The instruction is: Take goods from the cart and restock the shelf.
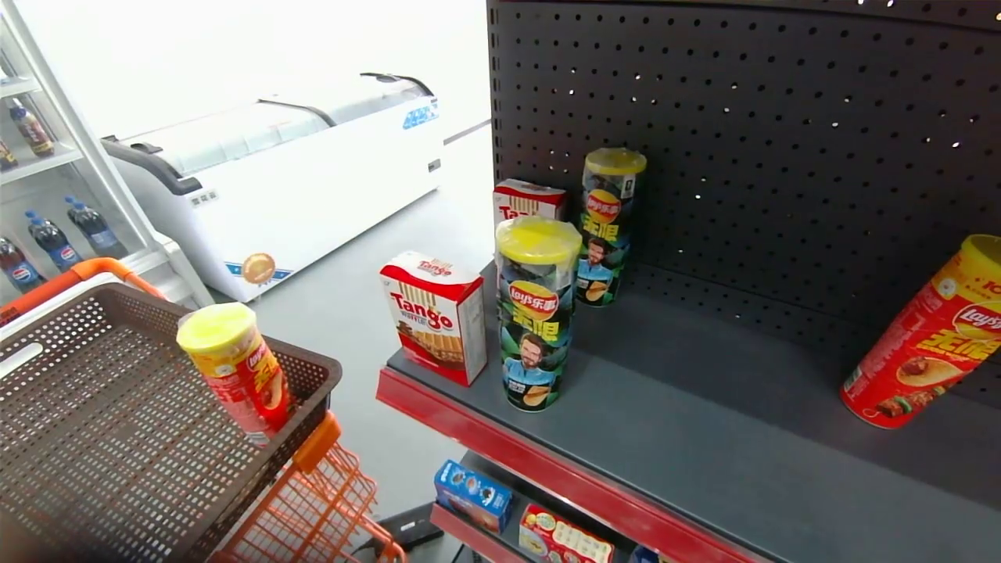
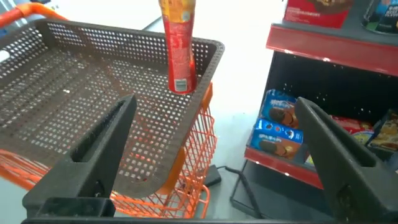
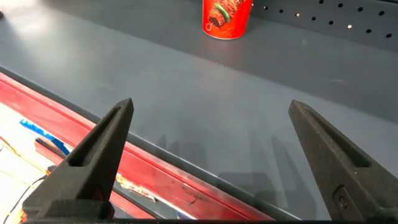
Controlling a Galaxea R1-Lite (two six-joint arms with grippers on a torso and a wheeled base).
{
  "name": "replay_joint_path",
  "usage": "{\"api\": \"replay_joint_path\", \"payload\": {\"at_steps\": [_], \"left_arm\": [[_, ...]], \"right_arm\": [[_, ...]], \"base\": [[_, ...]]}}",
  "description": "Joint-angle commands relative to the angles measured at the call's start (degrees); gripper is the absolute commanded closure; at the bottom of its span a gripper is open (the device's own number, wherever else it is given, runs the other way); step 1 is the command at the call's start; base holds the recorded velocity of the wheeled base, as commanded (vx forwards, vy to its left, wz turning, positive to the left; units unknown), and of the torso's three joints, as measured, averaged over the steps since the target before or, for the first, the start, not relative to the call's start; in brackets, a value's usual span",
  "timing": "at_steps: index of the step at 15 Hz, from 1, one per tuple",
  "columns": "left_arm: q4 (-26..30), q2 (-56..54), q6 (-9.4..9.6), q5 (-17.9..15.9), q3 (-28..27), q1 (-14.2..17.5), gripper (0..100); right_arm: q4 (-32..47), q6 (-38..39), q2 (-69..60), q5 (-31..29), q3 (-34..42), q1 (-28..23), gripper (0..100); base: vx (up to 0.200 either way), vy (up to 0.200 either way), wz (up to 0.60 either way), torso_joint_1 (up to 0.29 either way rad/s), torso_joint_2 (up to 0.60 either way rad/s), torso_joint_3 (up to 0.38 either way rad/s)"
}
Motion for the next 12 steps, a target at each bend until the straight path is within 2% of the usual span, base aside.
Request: {"api": "replay_joint_path", "payload": {"at_steps": [1,3,5,6,7,9,10,12], "left_arm": [[4.0,20.9,0.87,2.9,-18.4,-0.3,0],[3.6,27.5,0.96,4.1,-21.2,-0.5,0],[1.4,35.0,0.52,3.8,-22.3,4.2,0],[-4.0,42.2,0.96,0.8,-21.9,6.7,0],[-7.5,45.8,1.84,-0.1,-21.5,6.8,0],[-16.4,53.2,4.47,-0.4,-19.5,7.1,0],[-22.7,57.1,5.09,-0.4,-17.5,7.1,0],[-31.2,62.5,4.74,-1.0,-14.2,8.1,0]], "right_arm": [[0.0,0.0,0.1,0.0,0.0,0.0,0],[0.0,0.0,0.1,0.0,0.0,0.0,0],[0.0,0.0,0.1,0.0,0.0,0.0,0],[0.0,0.0,0.1,0.0,0.0,0.0,0],[0.0,0.0,0.1,0.0,0.0,0.0,0],[0.0,0.0,0.1,0.0,0.0,0.0,0],[0.0,0.0,0.1,0.0,0.0,0.0,0],[0.0,0.0,0.1,0.0,0.0,0.0,0]], "base": [[0.000,0.000,0.00,0.000,0.00,0.000],[0.000,0.000,0.00,0.000,0.00,0.000],[0.000,0.000,0.00,0.000,0.00,0.000],[0.000,0.000,0.00,0.000,0.00,0.000],[0.000,0.000,0.00,0.000,0.00,0.000],[0.000,0.000,0.00,0.000,0.00,0.000],[0.000,0.000,0.00,0.000,0.00,0.000],[0.000,0.000,0.00,0.000,0.00,0.000]]}}
